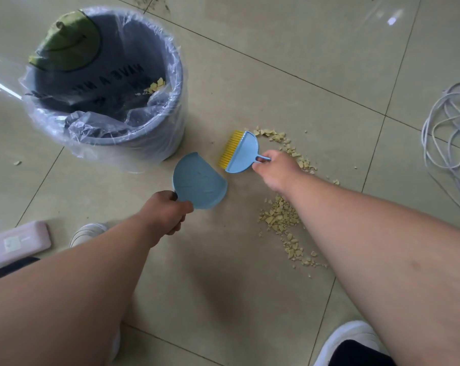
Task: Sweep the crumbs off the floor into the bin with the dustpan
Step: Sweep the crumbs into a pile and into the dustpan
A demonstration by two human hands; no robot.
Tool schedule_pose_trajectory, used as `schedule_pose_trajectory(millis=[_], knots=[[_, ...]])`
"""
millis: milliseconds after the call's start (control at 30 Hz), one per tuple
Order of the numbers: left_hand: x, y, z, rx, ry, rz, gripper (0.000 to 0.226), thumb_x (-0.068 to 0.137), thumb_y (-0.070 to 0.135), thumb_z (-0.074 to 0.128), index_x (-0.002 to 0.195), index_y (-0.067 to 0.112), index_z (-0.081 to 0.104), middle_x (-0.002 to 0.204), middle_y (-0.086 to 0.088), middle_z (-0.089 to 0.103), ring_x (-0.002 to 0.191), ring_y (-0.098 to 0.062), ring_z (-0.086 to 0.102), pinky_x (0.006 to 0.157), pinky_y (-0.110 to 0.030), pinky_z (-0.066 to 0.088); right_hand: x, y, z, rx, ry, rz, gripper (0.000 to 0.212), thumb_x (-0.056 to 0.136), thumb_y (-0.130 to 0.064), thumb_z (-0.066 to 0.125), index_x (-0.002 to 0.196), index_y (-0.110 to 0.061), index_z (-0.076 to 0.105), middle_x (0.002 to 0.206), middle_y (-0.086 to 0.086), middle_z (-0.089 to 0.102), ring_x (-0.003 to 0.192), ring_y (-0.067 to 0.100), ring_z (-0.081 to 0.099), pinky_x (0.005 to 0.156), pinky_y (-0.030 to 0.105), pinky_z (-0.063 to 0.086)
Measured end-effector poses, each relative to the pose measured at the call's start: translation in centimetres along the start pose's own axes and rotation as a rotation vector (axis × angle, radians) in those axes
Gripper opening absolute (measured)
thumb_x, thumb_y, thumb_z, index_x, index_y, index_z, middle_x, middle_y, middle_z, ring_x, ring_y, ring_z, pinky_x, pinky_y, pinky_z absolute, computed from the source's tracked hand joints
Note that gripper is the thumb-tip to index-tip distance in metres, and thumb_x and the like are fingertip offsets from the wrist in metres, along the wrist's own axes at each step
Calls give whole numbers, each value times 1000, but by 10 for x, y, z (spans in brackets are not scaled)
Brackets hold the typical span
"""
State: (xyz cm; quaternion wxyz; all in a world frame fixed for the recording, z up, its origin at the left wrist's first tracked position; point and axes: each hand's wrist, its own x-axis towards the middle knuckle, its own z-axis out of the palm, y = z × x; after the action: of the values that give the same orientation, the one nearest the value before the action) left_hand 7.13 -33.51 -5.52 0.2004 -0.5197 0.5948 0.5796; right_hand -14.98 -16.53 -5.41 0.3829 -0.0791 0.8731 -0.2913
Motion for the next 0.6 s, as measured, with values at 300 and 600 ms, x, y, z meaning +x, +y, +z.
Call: schedule_pose_trajectory(millis=[300, 600], knots=[[12, -12, -17, 27, 24, -56, 20, 89, 9, 69, 106, 1, 63, 73, -13, 57, 57, -25, 48, 57, -36, 39, 34, -33, 24, -301, -71, -78, 26, 99, -35, 61, 110, -13, 68, 100, 7, 67, 94, 28, 65, 73, 31, 46], [10, -18, -18, 34, 22, -49, 17, 91, 9, 68, 105, 1, 64, 73, -14, 58, 56, -26, 49, 61, -37, 41, 47, -30, -11, -457, 93, 125, 43, 105, -37, 48, 132, -5, 61, 137, 16, 62, 124, 36, 59, 92, 32, 46]])
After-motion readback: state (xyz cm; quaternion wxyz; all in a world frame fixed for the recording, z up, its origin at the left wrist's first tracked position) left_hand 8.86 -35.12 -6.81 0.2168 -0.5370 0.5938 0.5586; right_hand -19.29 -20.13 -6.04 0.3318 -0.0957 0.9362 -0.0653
